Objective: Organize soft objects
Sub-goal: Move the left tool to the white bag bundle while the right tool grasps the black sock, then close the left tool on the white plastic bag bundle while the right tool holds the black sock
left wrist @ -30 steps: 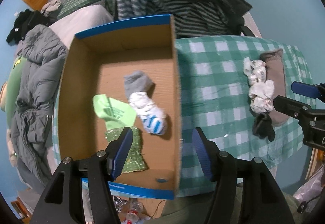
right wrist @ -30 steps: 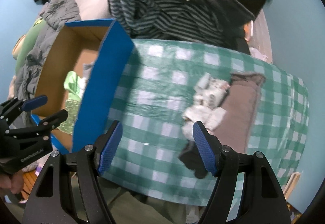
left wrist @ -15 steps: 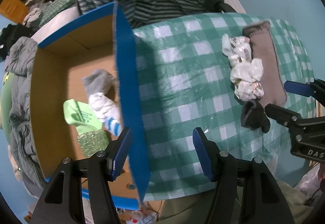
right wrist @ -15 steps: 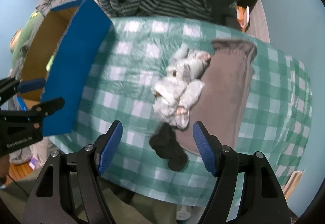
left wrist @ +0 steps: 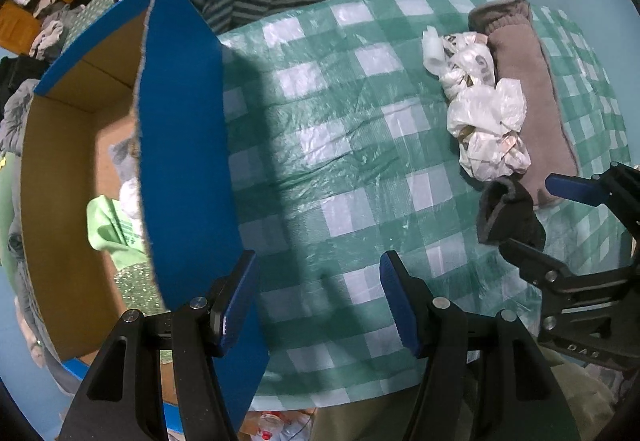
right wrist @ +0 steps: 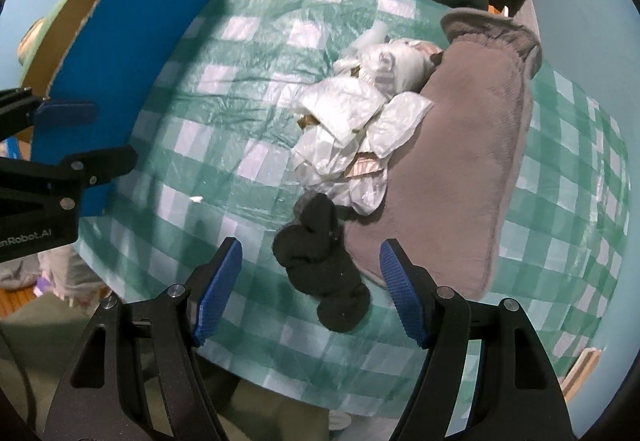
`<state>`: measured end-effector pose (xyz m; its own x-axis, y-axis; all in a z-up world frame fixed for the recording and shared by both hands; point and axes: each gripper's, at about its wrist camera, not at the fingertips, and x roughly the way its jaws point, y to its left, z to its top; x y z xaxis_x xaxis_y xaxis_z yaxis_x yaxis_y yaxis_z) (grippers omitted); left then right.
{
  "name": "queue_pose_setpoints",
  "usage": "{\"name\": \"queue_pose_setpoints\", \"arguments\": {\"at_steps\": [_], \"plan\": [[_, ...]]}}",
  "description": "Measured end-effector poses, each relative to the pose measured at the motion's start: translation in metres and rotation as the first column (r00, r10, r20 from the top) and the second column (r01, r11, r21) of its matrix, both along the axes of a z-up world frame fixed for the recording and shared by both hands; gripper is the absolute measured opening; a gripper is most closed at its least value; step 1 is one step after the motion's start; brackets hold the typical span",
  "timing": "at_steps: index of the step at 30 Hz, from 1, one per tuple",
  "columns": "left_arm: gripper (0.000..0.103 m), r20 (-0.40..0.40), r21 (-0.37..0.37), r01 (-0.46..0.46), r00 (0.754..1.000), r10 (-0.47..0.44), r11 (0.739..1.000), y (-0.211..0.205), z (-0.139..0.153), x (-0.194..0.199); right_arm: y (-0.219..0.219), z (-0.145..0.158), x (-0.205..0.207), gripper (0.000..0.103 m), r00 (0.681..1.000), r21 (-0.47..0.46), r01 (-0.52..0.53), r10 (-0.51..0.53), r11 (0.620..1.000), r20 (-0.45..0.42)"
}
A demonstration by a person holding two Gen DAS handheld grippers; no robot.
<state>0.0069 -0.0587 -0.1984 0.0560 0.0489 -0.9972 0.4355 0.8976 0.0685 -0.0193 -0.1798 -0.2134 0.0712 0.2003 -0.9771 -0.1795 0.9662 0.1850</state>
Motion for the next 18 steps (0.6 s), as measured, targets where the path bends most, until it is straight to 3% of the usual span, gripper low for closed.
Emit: {"name": "queue_pose_setpoints", "arguments": {"at_steps": [6, 11, 18], "plan": [[0.063, -0.008, 0.014, 0.003, 1.0, -0.003, 1.0, -0.002, -0.005, -0.004, 0.012, -0.017, -0.005, 0.068, 0.999, -0.038, -0.039, 0.039, 0.999, -0.007], [0.064, -0.012, 0.017, -0.003, 1.0, 0.003, 1.0, -0.001, -0.005, -0.005, 0.014, -0.029, -0.008, 0.039, 0.999, -0.039, -0.041, 0.039, 0.998, -0.038], [0.065, -0.018, 0.014, -0.004, 1.0, 0.004, 1.0, -0.009, -0.005, -0.003, -0.021, -0.031, -0.01, 0.039, 0.998, -0.02, 0.04, -0.041, 0.999, -0.048]]}}
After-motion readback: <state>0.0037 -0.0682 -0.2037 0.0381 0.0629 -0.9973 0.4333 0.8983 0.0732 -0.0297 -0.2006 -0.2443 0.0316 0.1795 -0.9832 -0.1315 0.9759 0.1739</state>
